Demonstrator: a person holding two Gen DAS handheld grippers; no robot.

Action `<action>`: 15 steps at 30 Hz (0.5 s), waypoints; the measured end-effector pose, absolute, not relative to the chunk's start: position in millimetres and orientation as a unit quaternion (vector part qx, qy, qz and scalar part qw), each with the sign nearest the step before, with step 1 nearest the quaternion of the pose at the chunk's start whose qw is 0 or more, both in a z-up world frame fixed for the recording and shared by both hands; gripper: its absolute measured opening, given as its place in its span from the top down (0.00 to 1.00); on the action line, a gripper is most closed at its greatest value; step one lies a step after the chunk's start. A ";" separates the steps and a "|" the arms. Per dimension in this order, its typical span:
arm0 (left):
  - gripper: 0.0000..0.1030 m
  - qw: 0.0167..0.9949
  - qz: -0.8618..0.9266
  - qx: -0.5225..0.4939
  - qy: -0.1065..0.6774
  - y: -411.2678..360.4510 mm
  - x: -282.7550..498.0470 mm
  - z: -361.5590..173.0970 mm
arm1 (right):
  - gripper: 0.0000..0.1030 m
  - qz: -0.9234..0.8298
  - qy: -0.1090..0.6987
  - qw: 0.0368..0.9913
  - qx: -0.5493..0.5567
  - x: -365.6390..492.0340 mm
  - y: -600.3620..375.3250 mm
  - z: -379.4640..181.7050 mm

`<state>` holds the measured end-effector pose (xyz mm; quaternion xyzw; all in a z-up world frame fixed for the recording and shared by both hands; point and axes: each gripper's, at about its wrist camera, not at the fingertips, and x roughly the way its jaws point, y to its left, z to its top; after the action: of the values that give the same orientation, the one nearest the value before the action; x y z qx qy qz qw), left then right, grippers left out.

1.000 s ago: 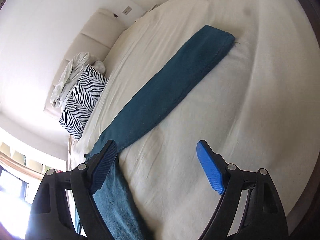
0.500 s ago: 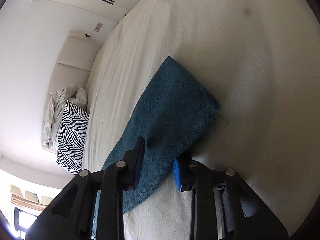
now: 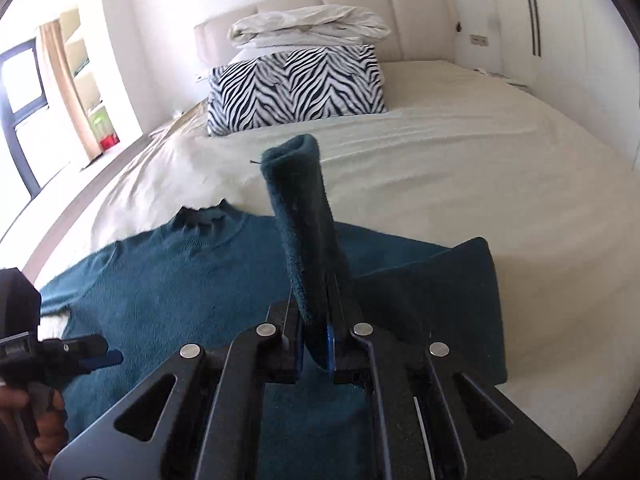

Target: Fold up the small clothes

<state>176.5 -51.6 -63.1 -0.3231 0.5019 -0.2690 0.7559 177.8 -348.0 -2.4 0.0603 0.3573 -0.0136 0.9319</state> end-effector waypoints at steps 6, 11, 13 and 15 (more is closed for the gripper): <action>0.17 0.712 -0.300 -0.363 0.521 -66.0 194.7 -79.8 | 0.90 0.013 0.421 0.906 0.028 216.0 -279.3 -60.6; 0.12 0.687 -0.316 -0.376 0.536 -93.7 213.6 -87.0 | 0.85 0.014 0.413 0.906 0.092 219.3 -282.7 -68.5; 0.12 0.680 -0.321 -0.380 0.539 -103.9 218.7 -87.0 | 0.74 0.016 0.408 0.906 0.112 205.6 -270.7 -72.2; 0.12 0.674 -0.329 -0.384 0.539 -111.2 222.3 -86.3 | 0.47 0.014 0.405 0.907 0.120 188.1 -272.2 -74.9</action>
<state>222.3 -111.2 -86.3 -0.3845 0.5387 -0.3291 0.6735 188.1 -272.2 -74.9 0.1197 0.4046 0.0137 0.9065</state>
